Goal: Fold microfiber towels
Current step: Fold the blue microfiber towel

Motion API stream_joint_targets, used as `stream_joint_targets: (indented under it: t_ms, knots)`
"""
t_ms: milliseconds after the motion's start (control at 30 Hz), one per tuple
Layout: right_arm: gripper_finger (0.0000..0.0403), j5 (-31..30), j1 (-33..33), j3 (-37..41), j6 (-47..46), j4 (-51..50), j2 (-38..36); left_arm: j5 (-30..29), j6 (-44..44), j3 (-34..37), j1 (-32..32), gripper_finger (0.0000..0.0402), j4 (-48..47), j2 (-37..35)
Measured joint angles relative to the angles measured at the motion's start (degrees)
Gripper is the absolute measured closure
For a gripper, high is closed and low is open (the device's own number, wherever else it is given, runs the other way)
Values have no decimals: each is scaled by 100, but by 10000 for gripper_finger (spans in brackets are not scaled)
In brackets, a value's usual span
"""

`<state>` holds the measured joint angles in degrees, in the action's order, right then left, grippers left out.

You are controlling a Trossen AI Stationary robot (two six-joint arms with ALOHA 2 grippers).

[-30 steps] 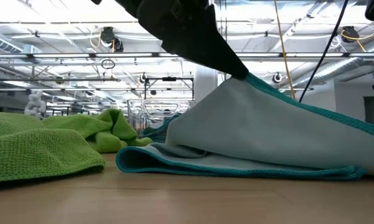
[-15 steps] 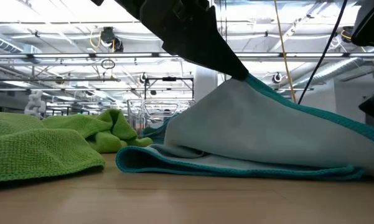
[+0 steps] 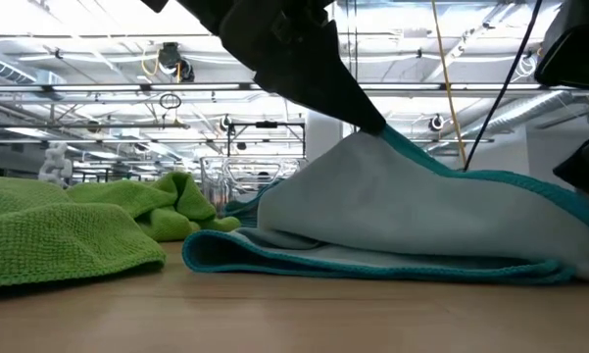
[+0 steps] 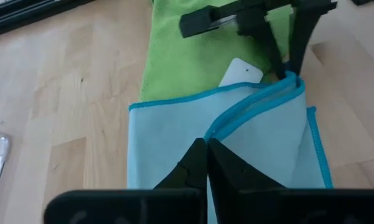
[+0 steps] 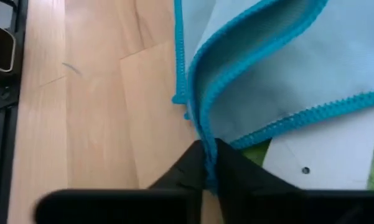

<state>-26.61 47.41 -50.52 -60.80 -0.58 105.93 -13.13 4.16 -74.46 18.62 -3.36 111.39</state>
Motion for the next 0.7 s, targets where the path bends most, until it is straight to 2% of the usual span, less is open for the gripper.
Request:
stream_joint_targets:
  t_ms: [133, 333, 467, 700]
  knots:
    - [393, 320, -81, 2, -112, -162, -194, 12, -2, 0, -43, 397, -34, -60]
    - [398, 449, -367, 33, -10, -1322, -1155, 46, -20, -4, -38, 397, -239, -470]
    - [398, 385, -668, 35, 206, -2086, -1787, -191, 76, -4, -136, 398, -331, -818]
    - [398, 288, -1435, 33, 1002, -2684, -2594, -674, 318, -4, -581, 398, -433, -1261]
